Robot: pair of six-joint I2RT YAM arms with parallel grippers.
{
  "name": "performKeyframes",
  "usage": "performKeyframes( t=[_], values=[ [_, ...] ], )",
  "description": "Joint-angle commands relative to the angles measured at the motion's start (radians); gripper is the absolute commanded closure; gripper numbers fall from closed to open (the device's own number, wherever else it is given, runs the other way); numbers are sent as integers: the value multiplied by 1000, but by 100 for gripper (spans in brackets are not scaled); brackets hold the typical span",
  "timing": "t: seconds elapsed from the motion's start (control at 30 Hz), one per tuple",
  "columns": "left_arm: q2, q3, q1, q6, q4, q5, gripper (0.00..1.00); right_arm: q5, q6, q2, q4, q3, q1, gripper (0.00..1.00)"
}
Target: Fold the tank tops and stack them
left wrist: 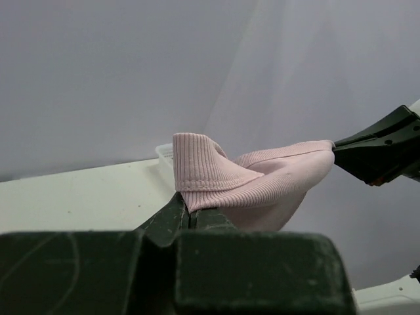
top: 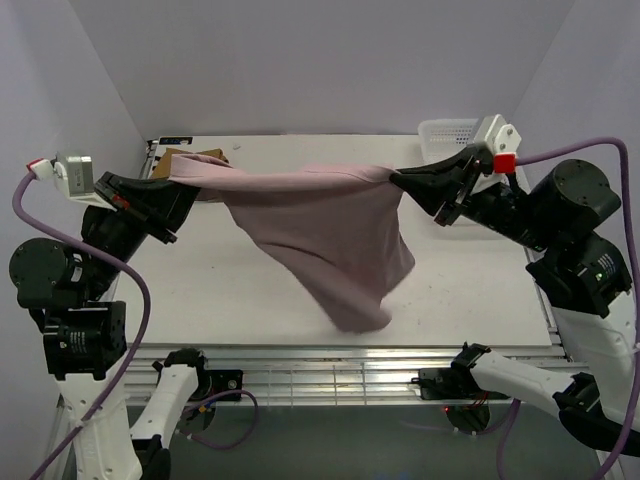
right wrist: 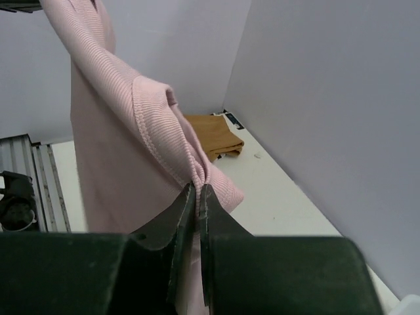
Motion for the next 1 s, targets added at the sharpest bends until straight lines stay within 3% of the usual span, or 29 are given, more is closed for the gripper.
performKeyframes(
  t=[0.0,0.17,0.3,0.37,0.43,0.47,0.5,0.53,0.57,0.6,0.67,0.7,0.73,0.77,0.97],
  values=[
    [51,-19,0,-31,-58,49,100,76,14,2,-15,-32,2,92],
    [59,-145,0,-48,-63,-24,100,194,2,46,-28,-100,0,92],
    [141,-315,0,-56,-45,-170,100,383,-18,173,3,-181,-15,92],
    [263,-405,0,-60,-20,-246,100,368,-20,306,43,-212,-52,92],
    [382,-430,0,-46,35,-329,100,234,-6,431,70,-195,-141,92],
    [451,-424,0,-46,53,-366,100,192,-4,577,78,-139,-164,88],
    [606,-404,0,-17,79,-430,94,155,-4,656,81,-94,-196,81],
    [691,-368,0,-16,55,-469,55,153,11,807,57,-35,-205,74],
    [782,-220,0,-20,-3,-501,38,149,8,874,31,110,-212,55],
    [938,-144,0,-11,-117,-521,29,152,8,941,-10,197,-218,46],
    [1032,-3,0,6,-184,-520,12,150,6,1072,-169,419,-216,31],
    [1054,12,0,24,-187,-505,2,140,11,1085,-195,437,-213,28],
    [1044,15,0,27,-186,-498,2,135,28,1051,-193,420,-210,24],
    [1028,4,0,30,-187,-504,2,130,40,1016,-146,308,-203,9],
    [800,-141,0,-11,-209,-511,2,54,224,608,98,-273,-114,10]
  ],
)
